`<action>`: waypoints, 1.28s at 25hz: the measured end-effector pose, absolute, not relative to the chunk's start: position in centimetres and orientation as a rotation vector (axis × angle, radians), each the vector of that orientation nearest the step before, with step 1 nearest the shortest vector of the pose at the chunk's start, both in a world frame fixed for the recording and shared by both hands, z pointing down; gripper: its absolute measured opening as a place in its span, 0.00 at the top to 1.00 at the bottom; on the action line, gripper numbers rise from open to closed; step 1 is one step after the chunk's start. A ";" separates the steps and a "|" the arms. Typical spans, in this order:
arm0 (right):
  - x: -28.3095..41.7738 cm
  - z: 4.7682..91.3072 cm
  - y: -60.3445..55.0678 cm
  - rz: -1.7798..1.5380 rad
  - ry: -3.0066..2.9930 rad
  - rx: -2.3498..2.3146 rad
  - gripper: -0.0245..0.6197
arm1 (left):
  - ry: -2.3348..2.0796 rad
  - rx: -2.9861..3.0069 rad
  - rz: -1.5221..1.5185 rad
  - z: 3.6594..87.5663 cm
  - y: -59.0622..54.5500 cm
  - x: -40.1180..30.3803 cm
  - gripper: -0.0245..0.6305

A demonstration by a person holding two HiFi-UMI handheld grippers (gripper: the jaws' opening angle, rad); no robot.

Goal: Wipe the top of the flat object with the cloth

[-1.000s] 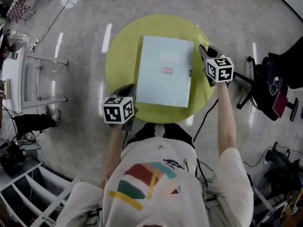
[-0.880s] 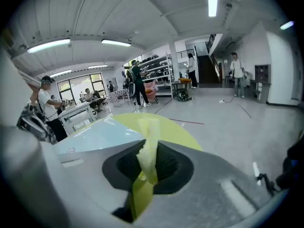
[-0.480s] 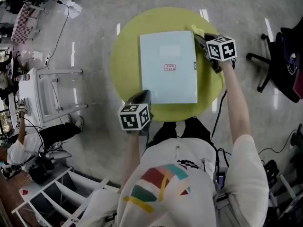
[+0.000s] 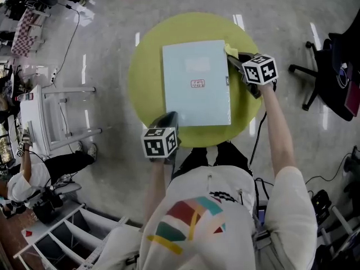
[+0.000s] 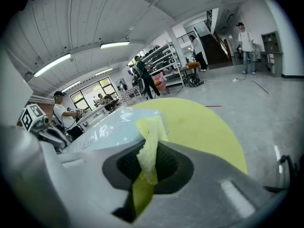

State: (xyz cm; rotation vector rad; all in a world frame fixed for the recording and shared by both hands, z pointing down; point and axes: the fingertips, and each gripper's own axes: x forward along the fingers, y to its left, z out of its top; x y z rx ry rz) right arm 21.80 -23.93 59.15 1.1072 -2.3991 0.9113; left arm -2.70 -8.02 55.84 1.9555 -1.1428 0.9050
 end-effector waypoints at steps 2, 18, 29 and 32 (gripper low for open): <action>21.5 59.3 -22.3 0.898 -2.398 1.066 0.92 | -1.141 1.966 0.881 55.6 -8.2 -2.7 0.94; 18.8 59.3 -8.2 0.943 -2.400 0.920 0.92 | -1.082 2.039 0.853 54.6 -8.9 -2.8 0.94; 17.2 59.5 -0.6 1.050 -2.399 0.965 0.92 | -1.055 2.102 0.841 53.9 -9.6 -3.0 0.94; 17.0 59.6 0.6 1.071 -2.388 0.998 0.92 | -1.054 2.128 0.788 53.2 -9.8 -2.9 0.94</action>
